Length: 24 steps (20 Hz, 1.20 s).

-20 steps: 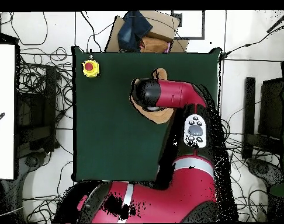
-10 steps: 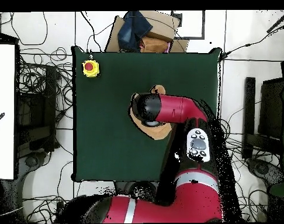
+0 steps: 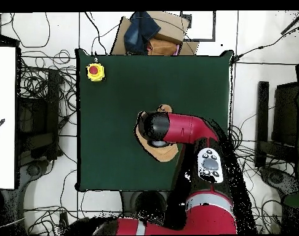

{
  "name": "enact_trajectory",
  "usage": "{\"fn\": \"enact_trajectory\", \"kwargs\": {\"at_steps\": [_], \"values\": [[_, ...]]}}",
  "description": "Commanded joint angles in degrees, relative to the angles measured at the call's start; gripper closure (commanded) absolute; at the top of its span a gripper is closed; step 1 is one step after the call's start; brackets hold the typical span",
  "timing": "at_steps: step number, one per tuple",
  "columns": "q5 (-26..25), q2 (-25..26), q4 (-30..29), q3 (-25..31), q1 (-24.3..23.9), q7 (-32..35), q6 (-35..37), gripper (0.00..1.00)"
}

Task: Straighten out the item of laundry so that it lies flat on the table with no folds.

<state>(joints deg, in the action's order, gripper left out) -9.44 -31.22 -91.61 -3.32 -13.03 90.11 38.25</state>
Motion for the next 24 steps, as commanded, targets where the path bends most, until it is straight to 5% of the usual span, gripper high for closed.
{"fn": "enact_trajectory", "kwargs": {"at_steps": [1, 24], "values": [[-1.03, 0.34, -4.17, 6.19, -1.58, 1.81, -2.93, 1.00], [-1.83, 0.35, -3.72, 5.62, -0.74, 2.37, -2.77, 1.00]]}}
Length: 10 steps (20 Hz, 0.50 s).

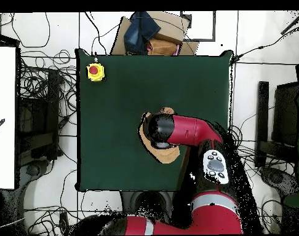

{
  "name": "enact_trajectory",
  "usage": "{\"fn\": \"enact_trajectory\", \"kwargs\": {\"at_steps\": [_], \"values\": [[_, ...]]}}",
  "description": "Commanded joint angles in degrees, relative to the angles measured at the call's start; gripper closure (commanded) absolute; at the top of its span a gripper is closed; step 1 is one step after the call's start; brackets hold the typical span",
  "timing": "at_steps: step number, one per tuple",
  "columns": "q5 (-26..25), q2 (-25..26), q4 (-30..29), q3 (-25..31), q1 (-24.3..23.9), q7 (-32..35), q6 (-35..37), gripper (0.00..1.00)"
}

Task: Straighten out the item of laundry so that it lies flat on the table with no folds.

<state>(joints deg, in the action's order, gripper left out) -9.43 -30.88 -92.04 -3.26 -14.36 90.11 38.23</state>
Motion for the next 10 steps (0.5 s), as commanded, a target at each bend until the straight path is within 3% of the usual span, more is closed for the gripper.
{"fn": "enact_trajectory", "kwargs": {"at_steps": [1, 10], "values": [[-2.34, -0.02, -3.16, 5.71, 0.61, 1.61, -2.80, 1.00], [-1.74, -0.08, -3.34, 5.68, 0.68, 2.57, -3.19, 1.00]]}}
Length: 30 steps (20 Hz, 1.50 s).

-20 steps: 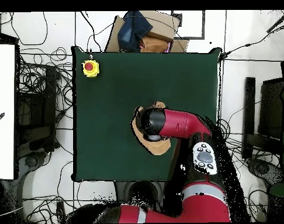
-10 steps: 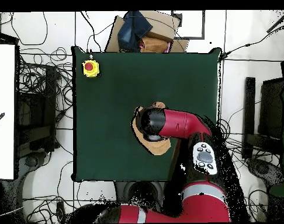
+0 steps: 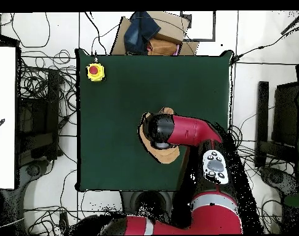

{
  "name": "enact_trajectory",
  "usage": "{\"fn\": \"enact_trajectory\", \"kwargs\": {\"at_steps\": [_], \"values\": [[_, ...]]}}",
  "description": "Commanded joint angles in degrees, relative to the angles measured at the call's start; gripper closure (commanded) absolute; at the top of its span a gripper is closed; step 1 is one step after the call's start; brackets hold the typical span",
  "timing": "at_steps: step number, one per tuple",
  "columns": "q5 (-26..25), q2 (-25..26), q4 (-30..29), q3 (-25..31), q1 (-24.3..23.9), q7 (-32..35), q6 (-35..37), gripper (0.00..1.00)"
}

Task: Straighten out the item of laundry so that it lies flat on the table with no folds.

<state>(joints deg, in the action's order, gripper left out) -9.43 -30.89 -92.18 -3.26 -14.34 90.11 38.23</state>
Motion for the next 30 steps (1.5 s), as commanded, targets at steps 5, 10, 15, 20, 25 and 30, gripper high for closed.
{"fn": "enact_trajectory", "kwargs": {"at_steps": [5, 10, 15, 20, 25, 30], "values": [[-1.89, -0.14, -3.26, 6.01, 0.28, 1.95, -3.46, 1.00], [-1.82, -0.15, -3.51, 6.38, -0.18, 1.66, -3.97, 0.00], [-1.63, -0.10, -3.54, 6.41, -0.18, 1.82, -3.85, 0.00], [-1.73, -0.12, -3.75, 6.58, -0.35, 1.66, -4.36, 0.00], [-2.30, -0.14, -3.42, 6.68, -0.31, 0.71, -3.91, 0.00], [-1.85, 0.26, -3.51, 6.78, -0.72, 1.30, -4.60, 0.00]]}}
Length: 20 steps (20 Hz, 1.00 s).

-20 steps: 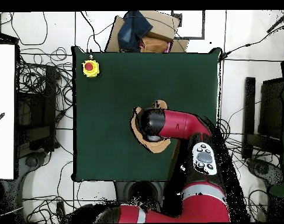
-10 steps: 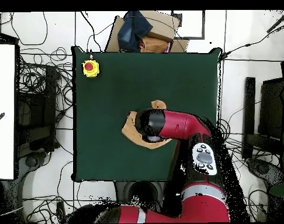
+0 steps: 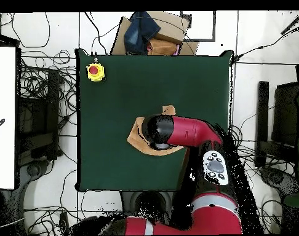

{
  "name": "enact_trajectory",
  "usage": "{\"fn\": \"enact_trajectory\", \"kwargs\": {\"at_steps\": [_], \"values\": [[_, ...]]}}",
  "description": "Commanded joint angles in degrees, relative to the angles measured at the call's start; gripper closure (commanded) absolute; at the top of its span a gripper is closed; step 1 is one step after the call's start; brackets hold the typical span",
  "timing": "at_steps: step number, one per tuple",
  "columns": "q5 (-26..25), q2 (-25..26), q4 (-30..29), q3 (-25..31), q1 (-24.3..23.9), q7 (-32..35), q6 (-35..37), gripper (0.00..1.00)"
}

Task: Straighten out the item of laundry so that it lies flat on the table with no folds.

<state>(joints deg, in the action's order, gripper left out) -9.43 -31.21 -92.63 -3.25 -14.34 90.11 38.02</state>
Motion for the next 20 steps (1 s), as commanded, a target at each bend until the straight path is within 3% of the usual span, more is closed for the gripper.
{"fn": "enact_trajectory", "kwargs": {"at_steps": [1, 6, 14, 20], "values": [[-1.94, 0.68, -3.00, 6.63, -0.64, 1.40, -4.51, 0.00], [-4.03, 3.93, -0.96, 6.60, -0.28, 0.50, -7.89, 0.00], [-2.50, 12.13, 7.13, 5.13, 1.97, 5.90, -13.16, 0.00], [-2.38, 14.40, 9.12, 4.29, 2.19, 5.80, -15.56, 0.00]]}}
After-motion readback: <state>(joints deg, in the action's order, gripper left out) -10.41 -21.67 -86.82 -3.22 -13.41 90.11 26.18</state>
